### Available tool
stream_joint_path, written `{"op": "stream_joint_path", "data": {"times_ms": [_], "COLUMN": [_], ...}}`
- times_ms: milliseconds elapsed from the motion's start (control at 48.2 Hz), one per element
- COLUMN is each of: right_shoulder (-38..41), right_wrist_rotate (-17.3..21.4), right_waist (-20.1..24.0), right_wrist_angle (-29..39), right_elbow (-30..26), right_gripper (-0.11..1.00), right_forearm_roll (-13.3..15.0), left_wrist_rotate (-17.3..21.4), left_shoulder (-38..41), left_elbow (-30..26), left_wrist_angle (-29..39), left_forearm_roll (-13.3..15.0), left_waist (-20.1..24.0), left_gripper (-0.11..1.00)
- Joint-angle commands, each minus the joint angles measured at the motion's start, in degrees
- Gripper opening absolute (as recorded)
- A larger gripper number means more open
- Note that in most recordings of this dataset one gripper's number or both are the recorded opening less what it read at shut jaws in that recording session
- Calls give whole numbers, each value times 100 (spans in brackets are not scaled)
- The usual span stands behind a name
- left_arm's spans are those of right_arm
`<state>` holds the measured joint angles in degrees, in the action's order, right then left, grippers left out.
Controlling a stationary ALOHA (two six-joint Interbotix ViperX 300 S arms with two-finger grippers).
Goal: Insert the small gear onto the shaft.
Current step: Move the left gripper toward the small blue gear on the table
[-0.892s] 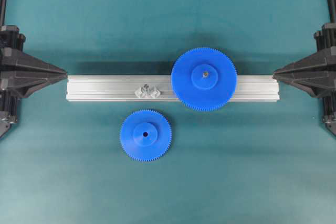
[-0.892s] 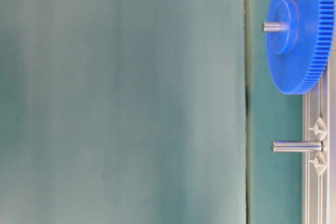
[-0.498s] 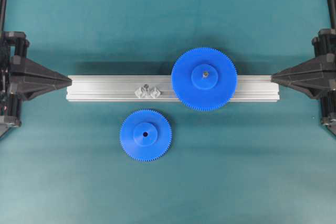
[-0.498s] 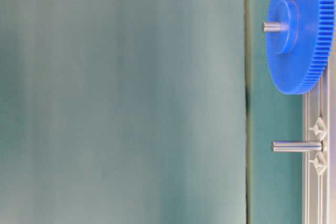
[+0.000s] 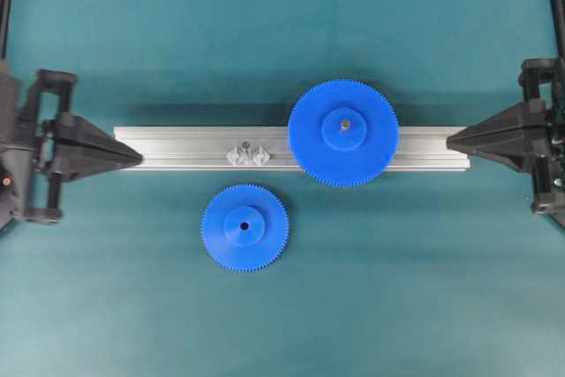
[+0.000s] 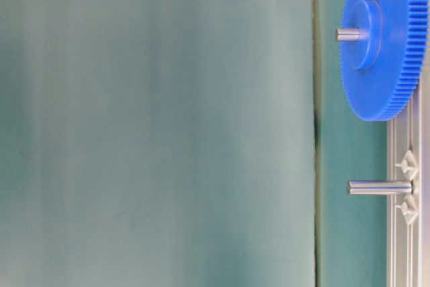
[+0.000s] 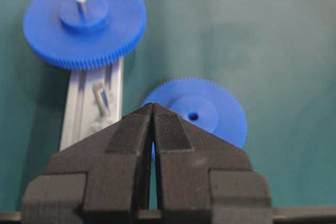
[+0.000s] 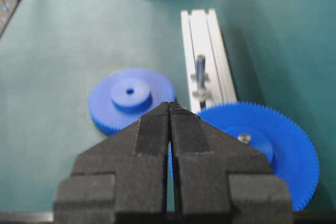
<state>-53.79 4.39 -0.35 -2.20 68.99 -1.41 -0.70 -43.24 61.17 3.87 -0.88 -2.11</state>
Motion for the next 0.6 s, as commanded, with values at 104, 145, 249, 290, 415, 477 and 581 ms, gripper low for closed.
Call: {"op": "stream_joint_path", "data": {"times_ms": [104, 145, 249, 290, 415, 477, 581], "right_shoulder": [501, 624, 835, 905, 1055, 1090, 1134], "right_wrist_rotate": [53, 53, 44, 44, 53, 53, 53], "right_waist": [-18, -18, -18, -18, -18, -18, -18], "right_wrist_angle": [62, 70, 79, 79, 79, 79, 88], "right_elbow": [-290, -325, -360, -369, -369, -369, -360], "right_gripper": [0, 0, 0, 0, 0, 0, 0], "right_forearm_roll": [-26, -26, -26, -18, -26, -26, -26], "left_wrist_rotate": [-44, -70, -79, -70, -70, -105, -123], "left_shoulder": [703, 826, 1107, 1204, 1468, 1573, 1793], "left_elbow": [-422, -492, -659, -712, -870, -984, -1187], "left_wrist_angle": [53, 123, 343, 387, 396, 431, 527], "left_forearm_roll": [-18, -18, -18, -18, -18, -18, -18], "left_waist": [-132, -176, -272, -308, -316, -316, -325], "left_gripper": [-2, -2, -2, -2, -2, -2, -2]}}
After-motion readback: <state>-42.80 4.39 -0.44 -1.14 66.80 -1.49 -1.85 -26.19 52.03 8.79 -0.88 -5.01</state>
